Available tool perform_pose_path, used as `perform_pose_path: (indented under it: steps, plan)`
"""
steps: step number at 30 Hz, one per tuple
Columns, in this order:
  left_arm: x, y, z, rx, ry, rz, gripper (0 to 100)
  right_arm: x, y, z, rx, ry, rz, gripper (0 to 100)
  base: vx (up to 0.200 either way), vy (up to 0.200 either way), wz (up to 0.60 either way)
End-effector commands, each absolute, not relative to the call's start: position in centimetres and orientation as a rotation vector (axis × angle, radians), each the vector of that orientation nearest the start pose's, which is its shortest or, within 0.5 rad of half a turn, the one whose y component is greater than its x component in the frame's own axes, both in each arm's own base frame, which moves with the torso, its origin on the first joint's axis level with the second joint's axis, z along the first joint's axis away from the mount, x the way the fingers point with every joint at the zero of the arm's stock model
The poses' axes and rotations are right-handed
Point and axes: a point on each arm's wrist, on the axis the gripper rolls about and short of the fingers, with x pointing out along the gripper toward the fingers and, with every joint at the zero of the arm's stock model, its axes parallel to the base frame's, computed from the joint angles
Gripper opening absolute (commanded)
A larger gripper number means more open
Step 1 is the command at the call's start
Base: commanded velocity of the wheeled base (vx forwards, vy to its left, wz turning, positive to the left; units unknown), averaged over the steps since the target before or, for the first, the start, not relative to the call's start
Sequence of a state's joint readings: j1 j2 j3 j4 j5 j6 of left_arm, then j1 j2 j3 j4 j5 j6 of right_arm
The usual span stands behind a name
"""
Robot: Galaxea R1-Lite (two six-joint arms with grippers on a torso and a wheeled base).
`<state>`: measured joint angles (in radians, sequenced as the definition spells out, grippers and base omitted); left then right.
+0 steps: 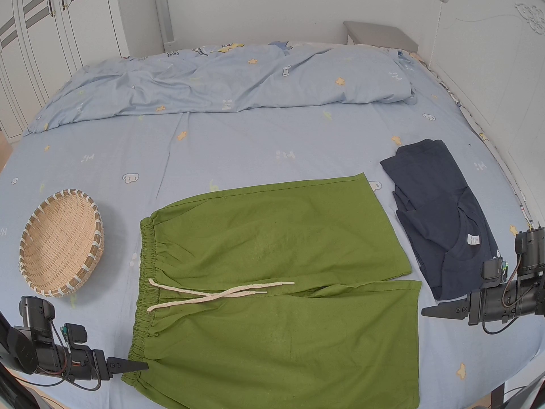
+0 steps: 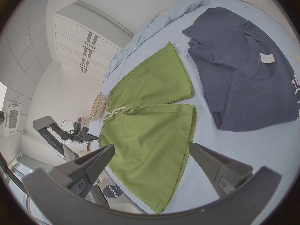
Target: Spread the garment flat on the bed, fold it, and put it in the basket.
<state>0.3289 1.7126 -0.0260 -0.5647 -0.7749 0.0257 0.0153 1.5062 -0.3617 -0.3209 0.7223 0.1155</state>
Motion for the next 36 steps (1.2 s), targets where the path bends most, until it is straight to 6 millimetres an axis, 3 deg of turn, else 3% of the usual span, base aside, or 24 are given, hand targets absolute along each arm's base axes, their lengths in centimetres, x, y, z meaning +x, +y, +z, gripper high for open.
perform_pose_path:
  steps: [1,11,12,20,26,29,32,36]
  plan:
    - [13.8,3.0,1.1,-0.618,1.057,-0.41,100,18.7,2.1,10.4,0.383,0.818,0.669,100,0.0,0.0,0.0]
    - [14.3,2.6,1.3,-0.596,1.045,-0.449,100,18.7,2.1,10.4,0.381,0.815,0.672,100,0.0,0.0,0.0]
    - [14.3,2.6,1.3,-0.593,1.039,-0.45,0,18.7,2.1,10.3,0.382,0.818,0.672,100,0.0,0.0,0.0]
    - [14.5,2.6,1.2,-0.591,1.038,-0.452,0,18.4,2.1,9.8,0.393,0.844,0.665,100,0.0,0.0,0.0]
    - [13.9,2.9,1.1,-0.616,1.04,-0.427,0,17.0,2.1,8.1,0.417,0.93,0.658,100,0.0,0.0,0.0]
    - [13.9,3.2,1.2,-0.635,1.022,-0.422,0,15.8,2.1,7.2,0.429,0.977,0.653,100,0.0,0.0,0.0]
    - [14.0,3.3,1.3,-0.652,1.008,-0.438,0,13.4,2.4,5.4,0.43,1.08,0.66,100,0.0,0.0,0.0]
    - [14.1,3.3,1.3,-0.652,1.007,-0.439,0,12.0,2.8,4.5,0.426,1.155,0.688,100,0.0,0.0,0.0]
